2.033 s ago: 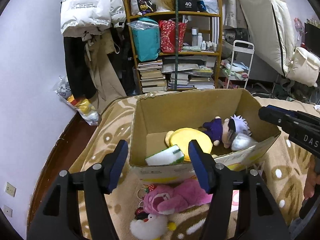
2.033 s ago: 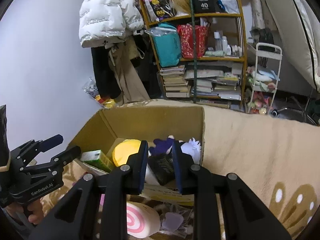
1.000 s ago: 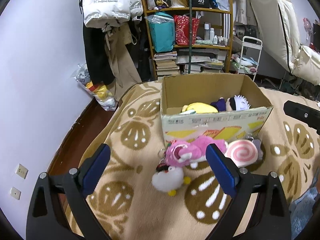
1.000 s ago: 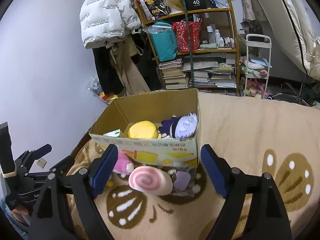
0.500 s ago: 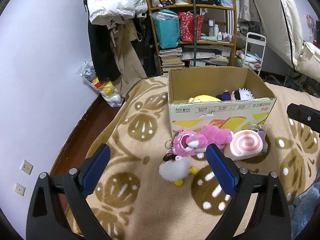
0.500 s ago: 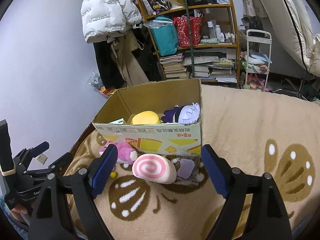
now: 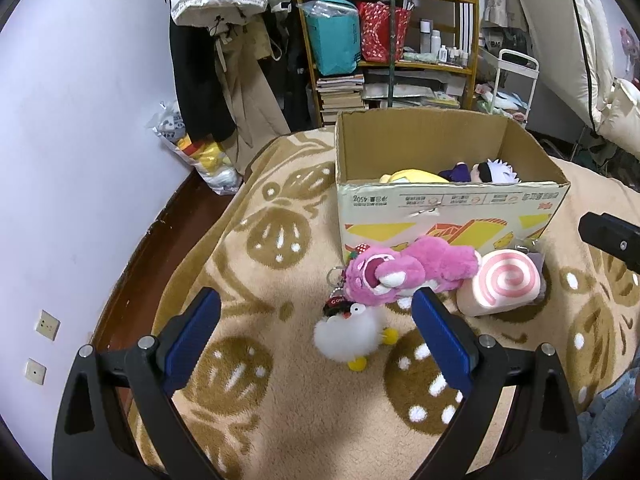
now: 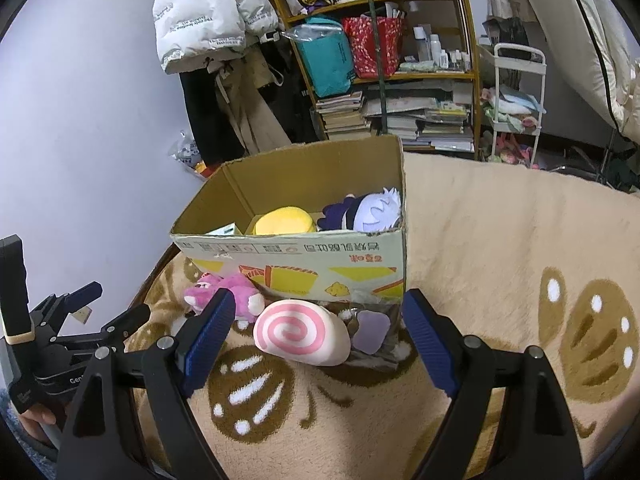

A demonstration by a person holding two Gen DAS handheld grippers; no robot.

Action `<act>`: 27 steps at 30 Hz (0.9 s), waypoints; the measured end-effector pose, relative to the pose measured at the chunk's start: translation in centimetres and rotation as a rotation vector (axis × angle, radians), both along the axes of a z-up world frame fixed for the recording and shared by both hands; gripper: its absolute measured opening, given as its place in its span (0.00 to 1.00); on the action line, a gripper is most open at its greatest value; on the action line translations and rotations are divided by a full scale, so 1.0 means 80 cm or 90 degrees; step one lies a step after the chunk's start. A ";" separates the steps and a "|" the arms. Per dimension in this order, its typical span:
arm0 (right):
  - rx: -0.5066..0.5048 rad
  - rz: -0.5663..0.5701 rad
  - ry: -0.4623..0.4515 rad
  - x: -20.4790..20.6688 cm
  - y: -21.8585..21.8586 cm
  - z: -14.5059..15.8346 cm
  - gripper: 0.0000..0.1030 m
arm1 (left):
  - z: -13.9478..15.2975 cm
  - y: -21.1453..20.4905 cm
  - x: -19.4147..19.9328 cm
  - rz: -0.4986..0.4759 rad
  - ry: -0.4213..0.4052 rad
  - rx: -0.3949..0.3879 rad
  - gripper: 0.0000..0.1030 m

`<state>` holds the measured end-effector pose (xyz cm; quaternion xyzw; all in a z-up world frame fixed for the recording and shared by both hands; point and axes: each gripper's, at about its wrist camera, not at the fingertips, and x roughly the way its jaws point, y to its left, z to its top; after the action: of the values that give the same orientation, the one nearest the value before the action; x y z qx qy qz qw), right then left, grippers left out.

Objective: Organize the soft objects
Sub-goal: 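Move the left tool to the white chick plush while the right tool approaches the pink-swirl cushion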

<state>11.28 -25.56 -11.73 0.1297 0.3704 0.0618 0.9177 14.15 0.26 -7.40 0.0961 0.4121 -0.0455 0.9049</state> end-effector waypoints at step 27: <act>-0.043 0.043 0.066 0.043 0.027 -0.049 0.87 | -0.081 -0.015 0.045 -0.004 0.128 0.008 0.92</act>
<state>14.72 -23.42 -15.65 0.0889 0.4233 0.0734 0.8986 17.75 -0.91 -13.92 0.0977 0.5008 -0.0553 0.8583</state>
